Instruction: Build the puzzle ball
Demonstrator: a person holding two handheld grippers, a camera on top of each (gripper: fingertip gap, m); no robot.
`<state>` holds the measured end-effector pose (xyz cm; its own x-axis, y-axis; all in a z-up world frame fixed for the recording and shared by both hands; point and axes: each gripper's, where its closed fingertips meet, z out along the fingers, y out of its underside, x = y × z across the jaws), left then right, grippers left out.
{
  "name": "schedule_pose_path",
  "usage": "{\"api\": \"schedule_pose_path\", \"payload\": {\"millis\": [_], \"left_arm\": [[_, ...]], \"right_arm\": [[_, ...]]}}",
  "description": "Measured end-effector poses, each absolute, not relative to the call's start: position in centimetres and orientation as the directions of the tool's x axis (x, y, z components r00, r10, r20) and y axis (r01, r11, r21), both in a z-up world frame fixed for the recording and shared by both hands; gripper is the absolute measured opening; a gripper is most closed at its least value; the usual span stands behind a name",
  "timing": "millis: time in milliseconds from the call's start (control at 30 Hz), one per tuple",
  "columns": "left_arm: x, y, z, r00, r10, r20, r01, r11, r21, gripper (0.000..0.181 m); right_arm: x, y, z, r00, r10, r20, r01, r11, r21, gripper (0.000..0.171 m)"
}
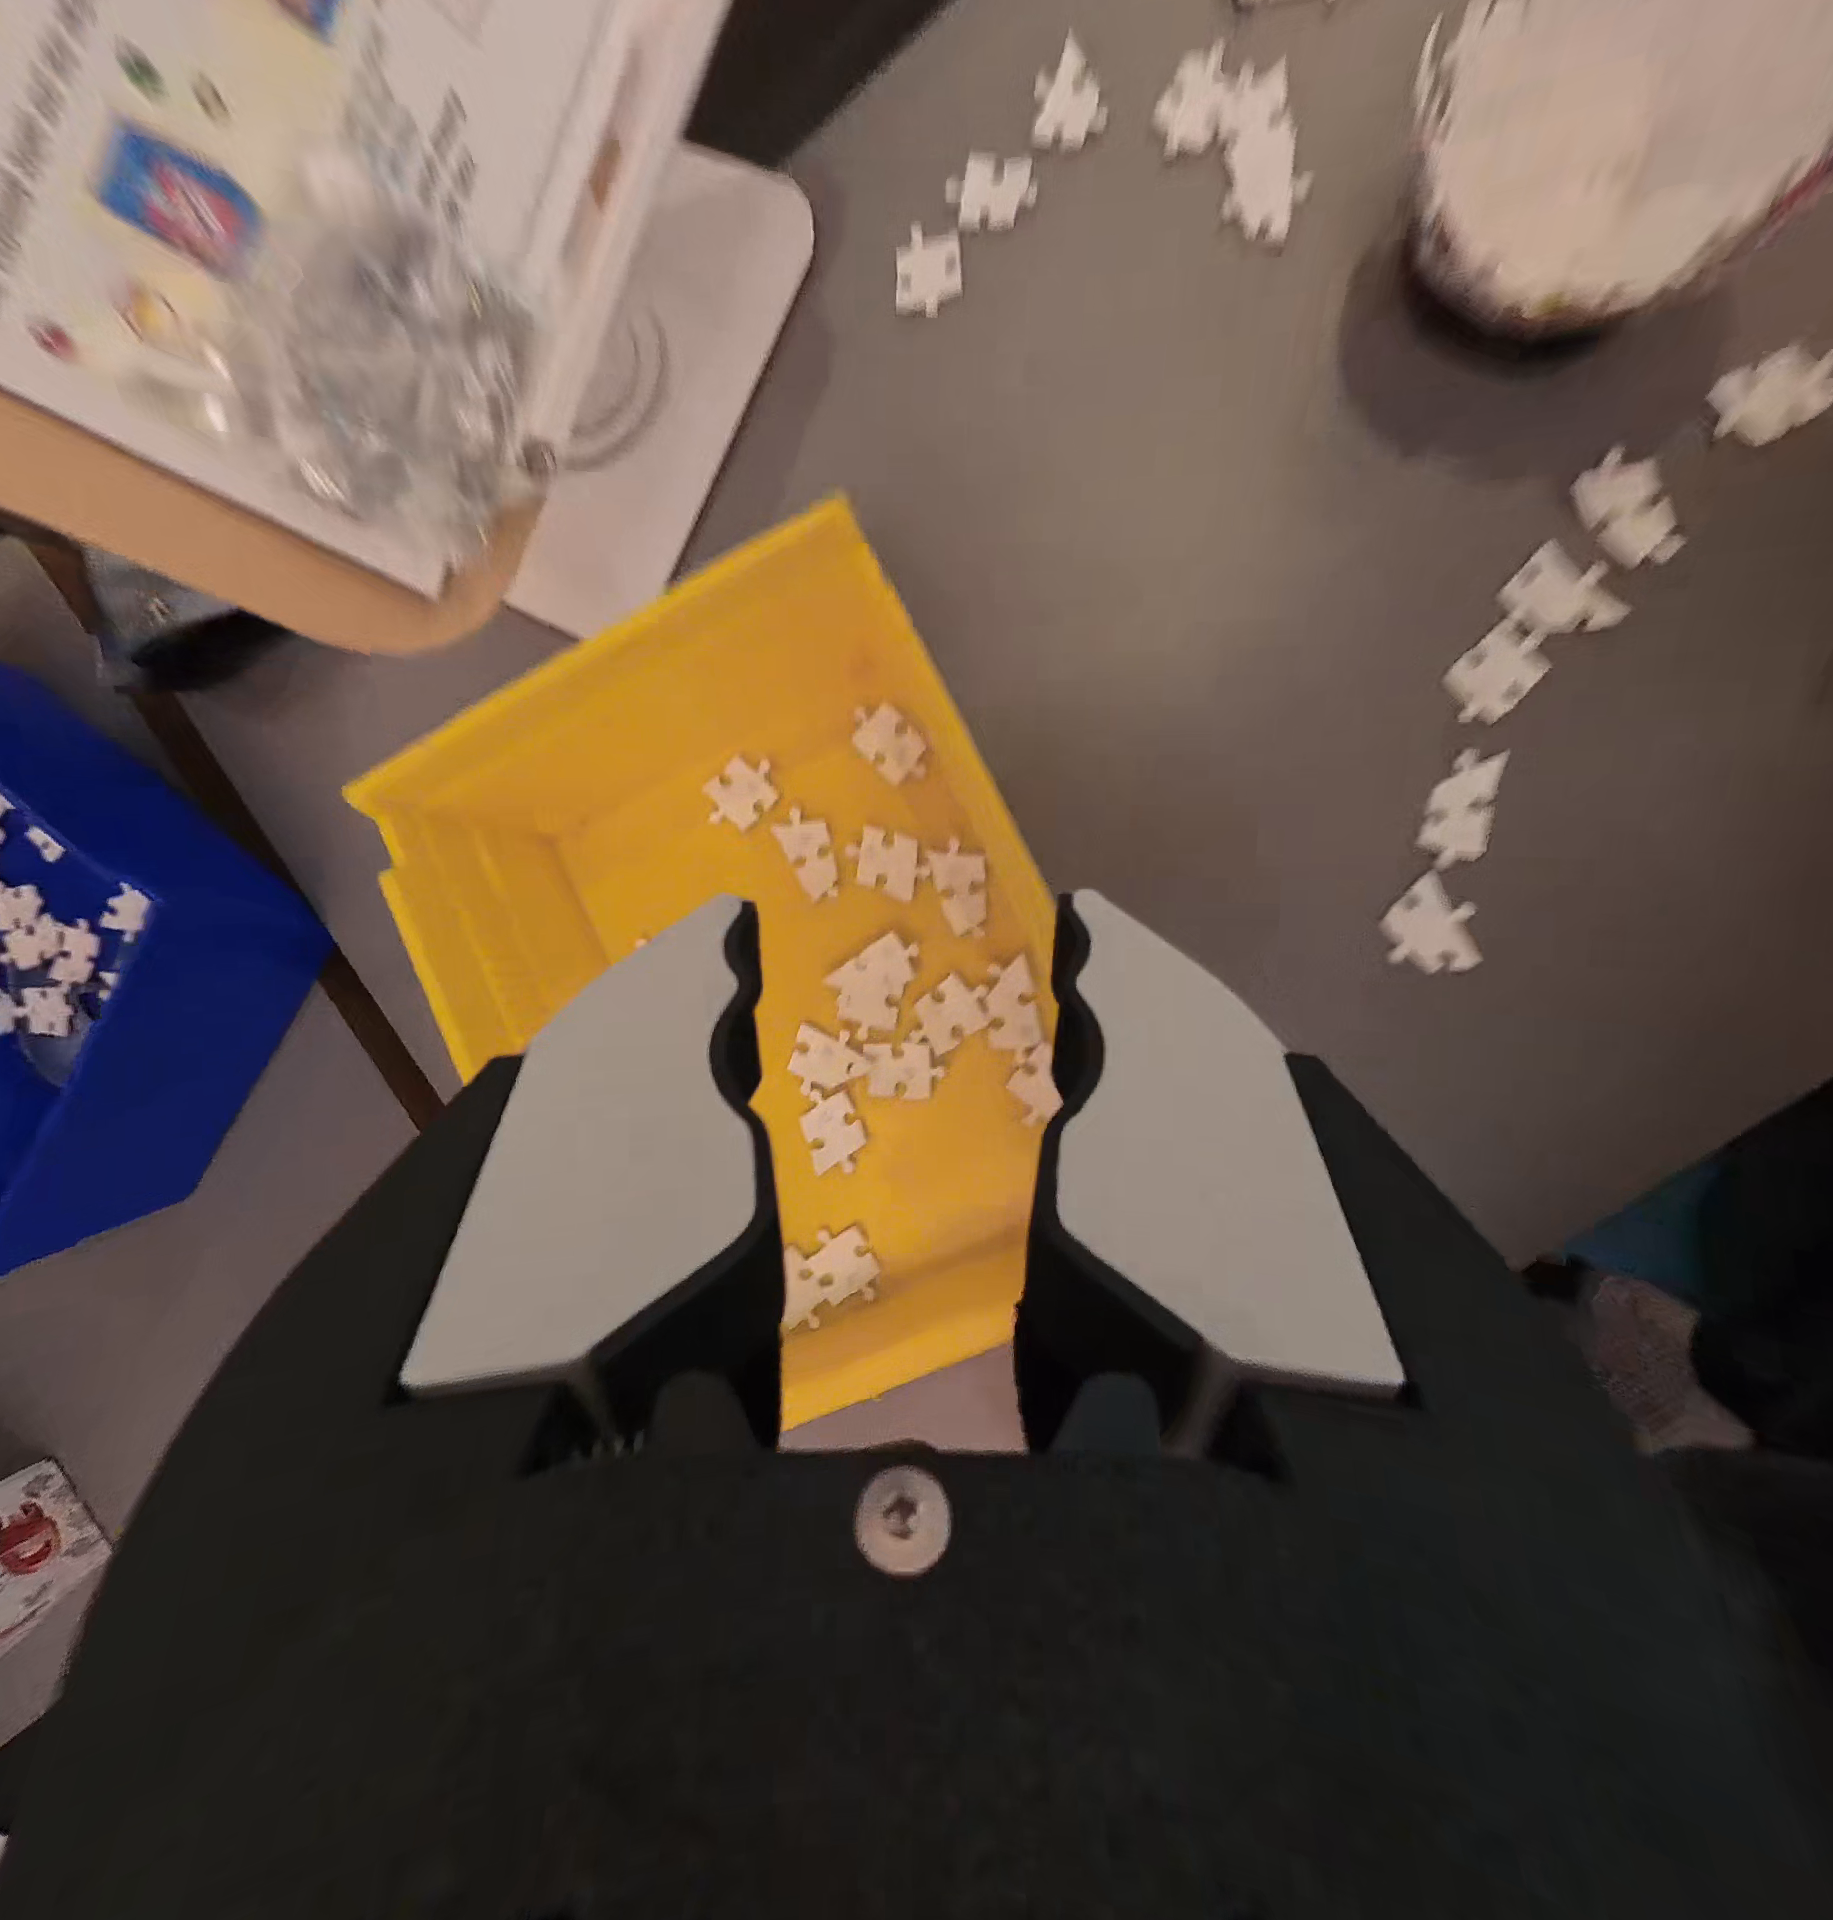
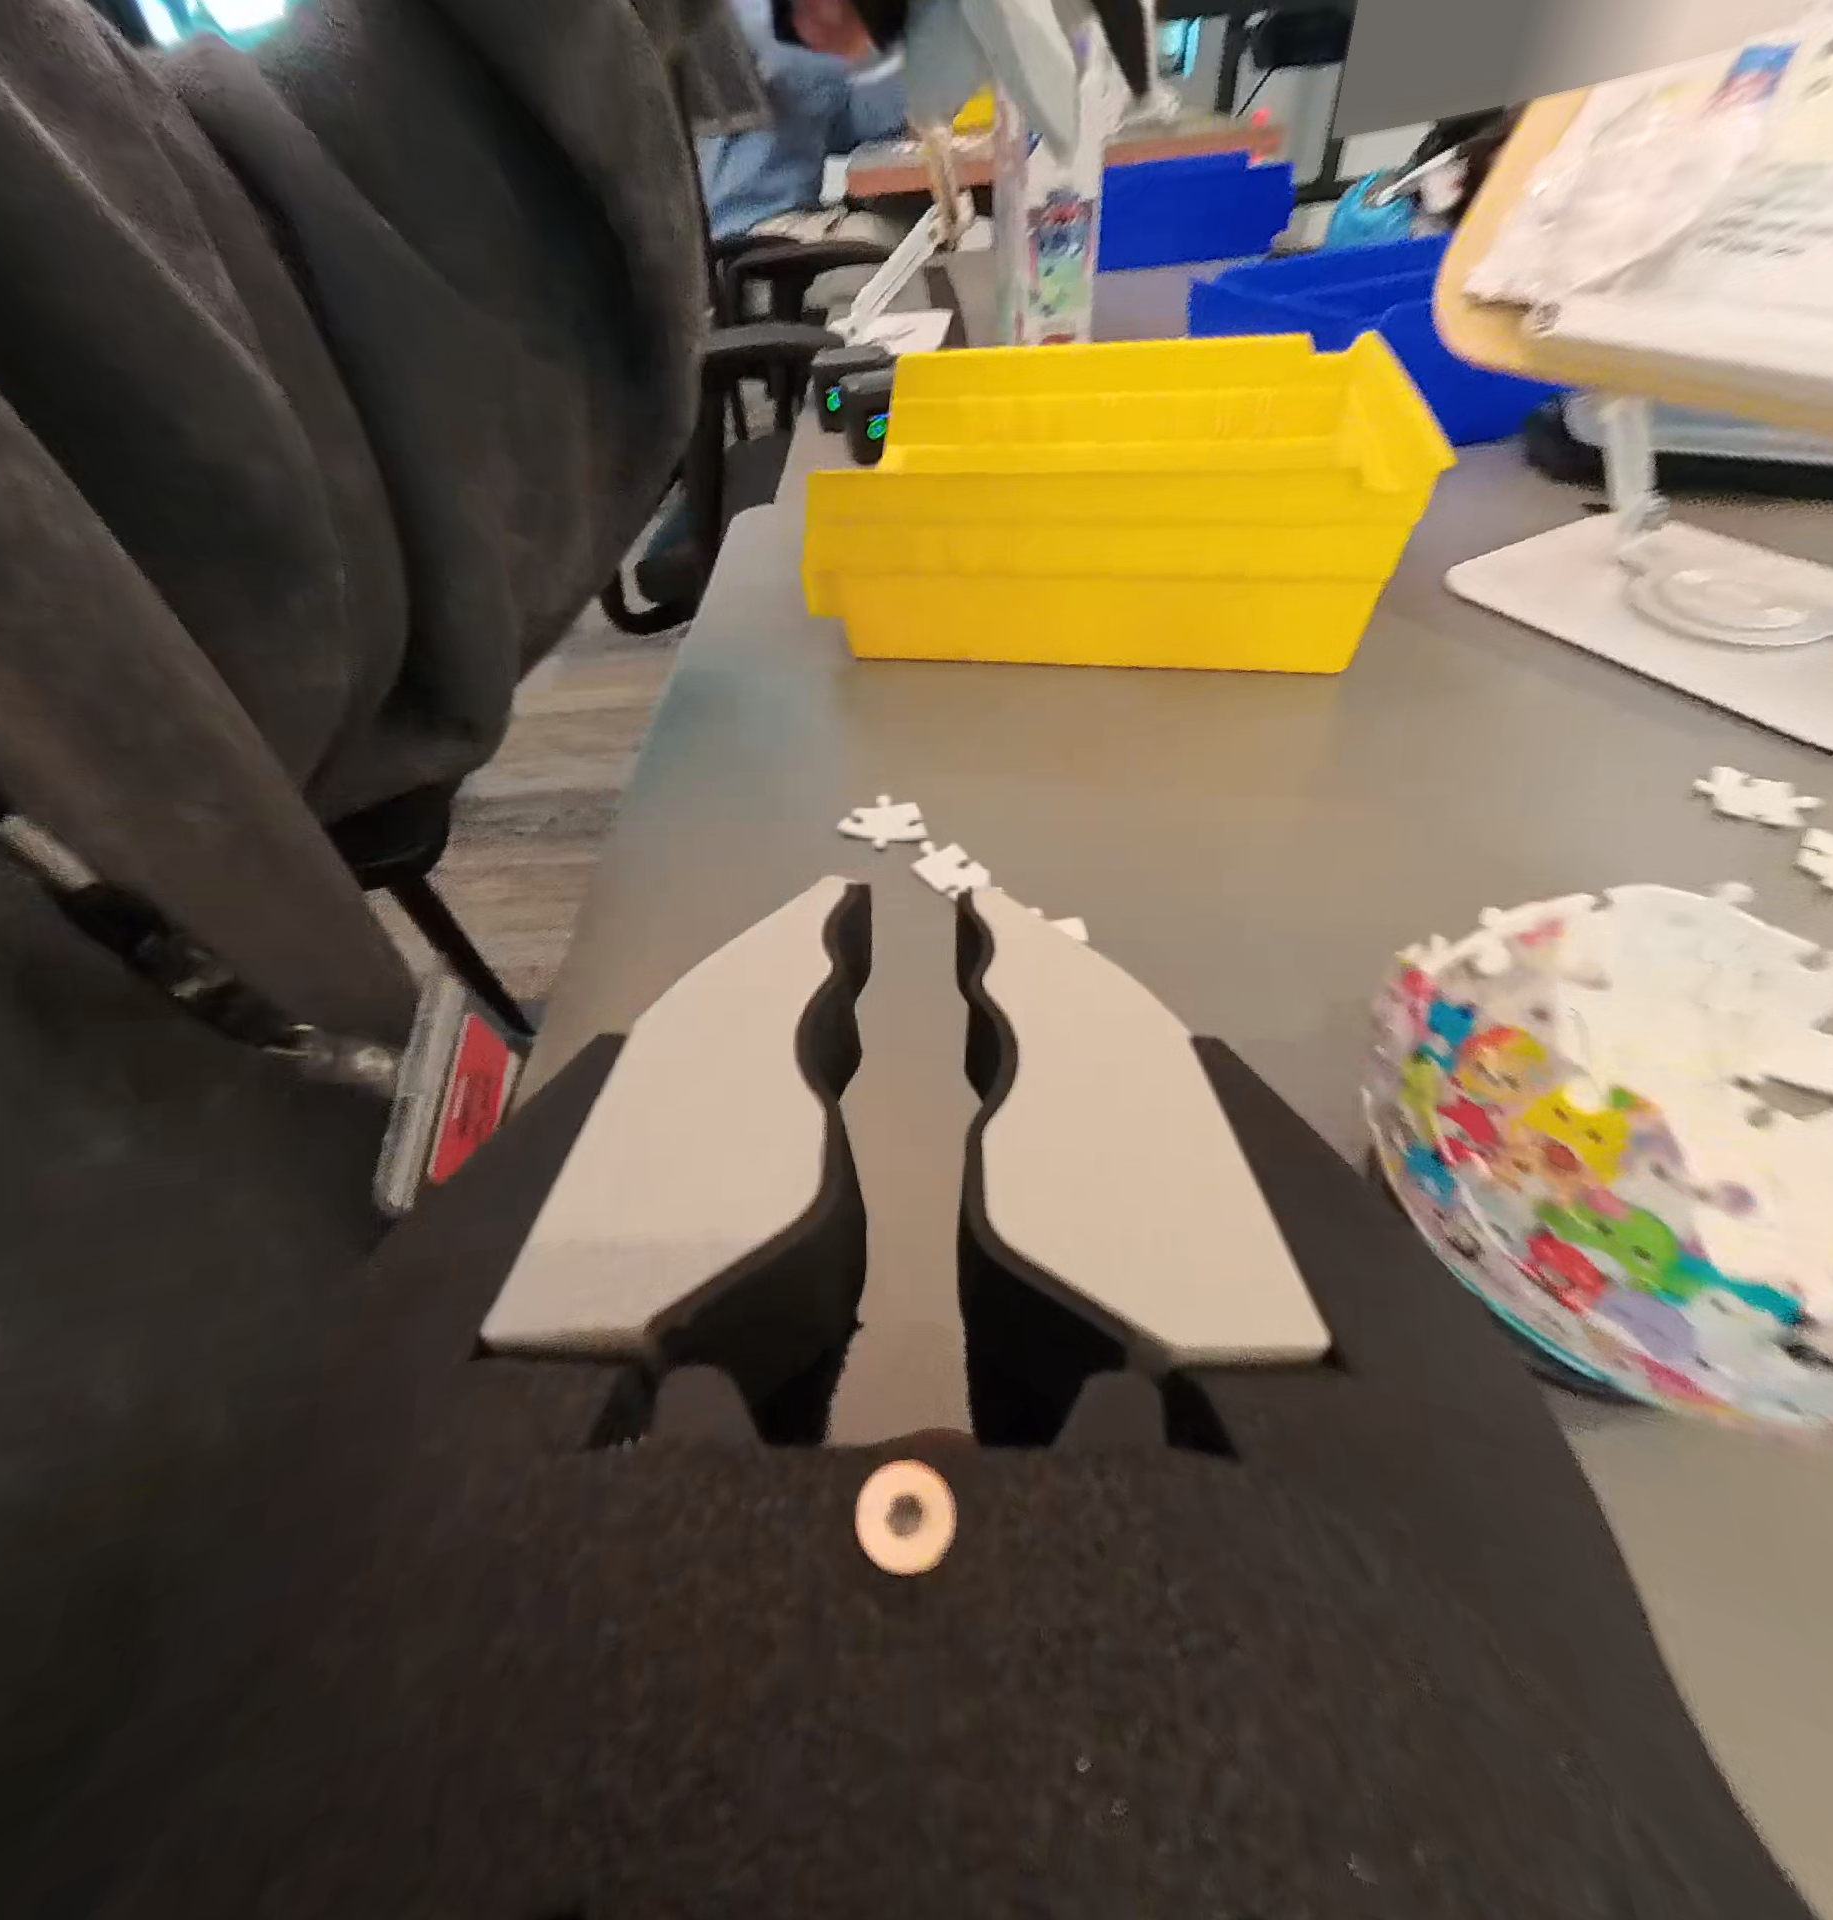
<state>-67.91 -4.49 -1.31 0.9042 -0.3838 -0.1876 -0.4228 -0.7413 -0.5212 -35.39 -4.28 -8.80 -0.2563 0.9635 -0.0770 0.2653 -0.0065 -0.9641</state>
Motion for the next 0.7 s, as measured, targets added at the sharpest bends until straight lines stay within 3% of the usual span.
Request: {"api": "schedule_pose_path", "payload": {"millis": [333, 533, 700], "left_arm": [[-70.1, -1.5, -17.2, 0.852, -0.506, 0.134, -0.381, -0.775, -0.504, 0.049], [-71.2, -0.3, -20.8, 0.796, -0.595, 0.112, -0.51, -0.758, -0.407, 0.05], [-71.2, 0.5, -21.0, 0.768, -0.633, 0.095, -0.533, -0.715, -0.452, 0.046]], "right_arm": [[-38.4, -6.2, -10.6, -0.267, 0.95, -0.164, 0.421, -0.038, -0.906, 0.02], [-39.1, -5.3, -11.4, -0.232, 0.95, -0.208, 0.46, -0.081, -0.884, 0.021], [-39.2, -4.8, -12.0, -0.216, 0.949, -0.231, 0.483, -0.102, -0.87, 0.022]]}}
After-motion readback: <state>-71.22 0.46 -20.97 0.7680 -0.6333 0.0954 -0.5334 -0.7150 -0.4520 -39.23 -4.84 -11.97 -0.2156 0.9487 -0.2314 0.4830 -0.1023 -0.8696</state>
